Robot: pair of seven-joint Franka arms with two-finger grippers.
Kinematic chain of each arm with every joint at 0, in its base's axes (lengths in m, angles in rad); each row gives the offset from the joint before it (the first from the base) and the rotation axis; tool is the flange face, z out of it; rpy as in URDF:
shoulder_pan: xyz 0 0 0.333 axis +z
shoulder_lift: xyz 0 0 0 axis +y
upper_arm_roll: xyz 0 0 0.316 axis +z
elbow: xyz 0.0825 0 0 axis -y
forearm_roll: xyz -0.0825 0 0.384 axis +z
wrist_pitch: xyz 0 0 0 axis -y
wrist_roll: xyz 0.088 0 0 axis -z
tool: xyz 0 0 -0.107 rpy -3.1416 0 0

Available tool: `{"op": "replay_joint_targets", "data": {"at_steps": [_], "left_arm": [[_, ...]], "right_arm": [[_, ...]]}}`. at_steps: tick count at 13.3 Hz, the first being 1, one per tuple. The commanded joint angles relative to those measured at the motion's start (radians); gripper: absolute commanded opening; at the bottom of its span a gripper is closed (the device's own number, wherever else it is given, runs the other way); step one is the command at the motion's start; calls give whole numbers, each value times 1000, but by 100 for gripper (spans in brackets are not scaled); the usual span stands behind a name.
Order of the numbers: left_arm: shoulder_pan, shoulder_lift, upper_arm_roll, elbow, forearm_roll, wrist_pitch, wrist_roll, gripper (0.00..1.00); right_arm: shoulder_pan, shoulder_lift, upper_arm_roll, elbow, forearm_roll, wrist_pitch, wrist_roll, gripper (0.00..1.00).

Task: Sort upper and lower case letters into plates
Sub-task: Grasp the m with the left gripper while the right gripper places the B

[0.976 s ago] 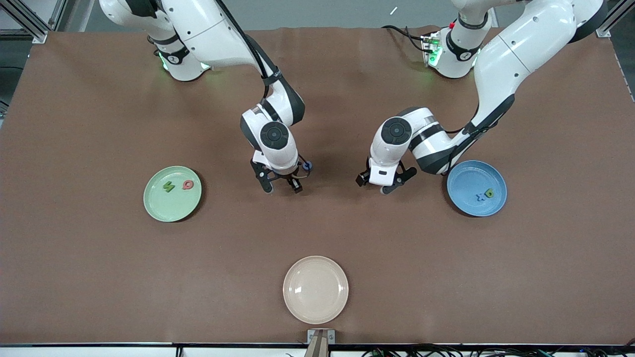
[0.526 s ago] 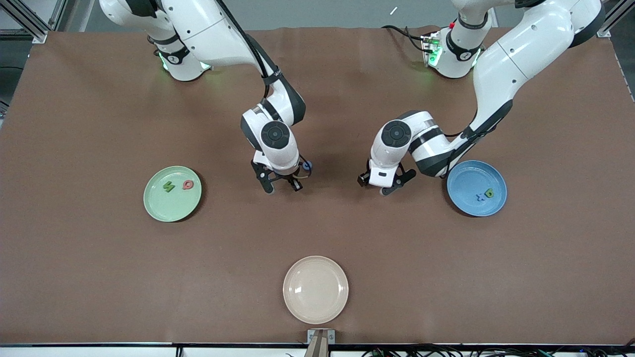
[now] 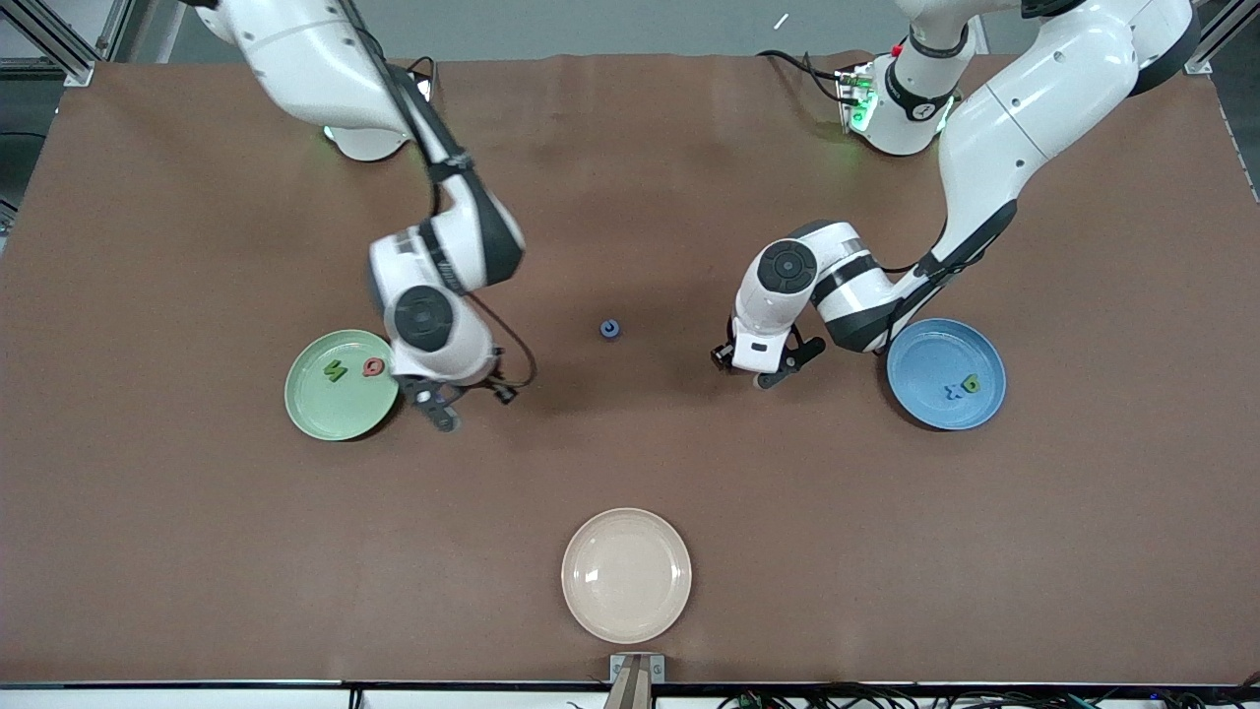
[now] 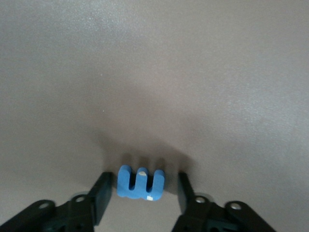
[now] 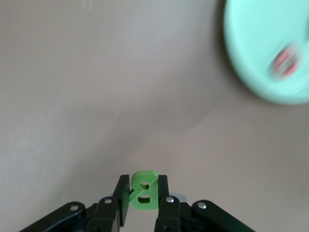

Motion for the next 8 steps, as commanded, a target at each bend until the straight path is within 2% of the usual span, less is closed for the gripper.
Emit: {"op": "replay_joint_targets", "data": {"at_steps": [1,4,5,8], "left_arm": [[-12,6,9,-3,18,5,-10,44],[-12,8,9,-1,18,5,-6,25],[-10,6,9,-1,18,5,-1,21],[13,-15,6,4,19,4,25,19]], "right_arm": [[-148,-113,22,-118,-6,-17,-254,0],[-286,-107,22,-155,-5,38,-492,0],[-317,-107,22,-189,-5,96,-554,0],[-377,-94,22,-275,-5,261,-683,0]]}}
